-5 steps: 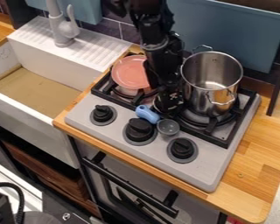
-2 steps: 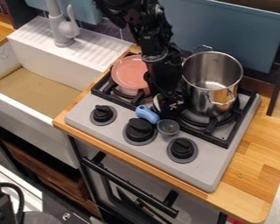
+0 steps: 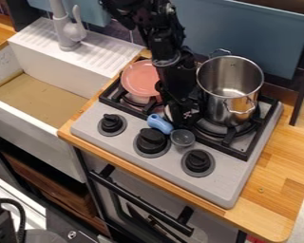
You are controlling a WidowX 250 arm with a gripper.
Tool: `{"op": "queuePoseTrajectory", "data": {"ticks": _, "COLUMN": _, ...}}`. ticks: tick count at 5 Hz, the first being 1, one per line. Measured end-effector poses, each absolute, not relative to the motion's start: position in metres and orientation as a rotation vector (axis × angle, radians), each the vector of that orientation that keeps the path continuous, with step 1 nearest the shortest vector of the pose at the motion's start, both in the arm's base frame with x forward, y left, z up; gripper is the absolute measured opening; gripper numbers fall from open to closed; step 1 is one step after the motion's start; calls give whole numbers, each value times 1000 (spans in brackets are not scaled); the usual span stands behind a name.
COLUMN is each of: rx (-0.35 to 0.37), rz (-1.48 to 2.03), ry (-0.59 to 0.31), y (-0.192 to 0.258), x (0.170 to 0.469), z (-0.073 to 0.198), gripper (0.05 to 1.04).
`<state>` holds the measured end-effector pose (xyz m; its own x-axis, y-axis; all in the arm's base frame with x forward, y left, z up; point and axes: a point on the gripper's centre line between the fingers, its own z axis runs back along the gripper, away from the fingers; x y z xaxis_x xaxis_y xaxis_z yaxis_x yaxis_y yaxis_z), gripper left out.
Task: Put suishi in the plate
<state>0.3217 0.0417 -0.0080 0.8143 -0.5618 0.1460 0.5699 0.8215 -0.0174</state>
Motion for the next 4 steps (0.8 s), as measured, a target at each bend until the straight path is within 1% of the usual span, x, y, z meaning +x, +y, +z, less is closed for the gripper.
{"op": "queuePoseTrajectory", "data": {"ticks": 1, "rx": -70, "rz": -555, "ry": -173, "y": 47, "x": 324, "z": 5, "gripper": 492}}
{"op": "queuePoseTrajectory", "data": {"ticks": 2, "rx": -56, "rz": -491, "ry": -268, "y": 54, "x": 328, "z": 34, "gripper": 492}}
{"op": "queuePoseTrajectory", "data": {"ticks": 3, "rx": -65, "rz": -408, "ry": -312, "y": 69, "x": 327, "z": 52, "gripper": 492}}
{"op": "queuePoseTrajectory", "data": {"ticks": 4, "rx": 4, "rz": -303, "ry": -328, "y": 99, "x": 332, "z": 61, "gripper": 492}}
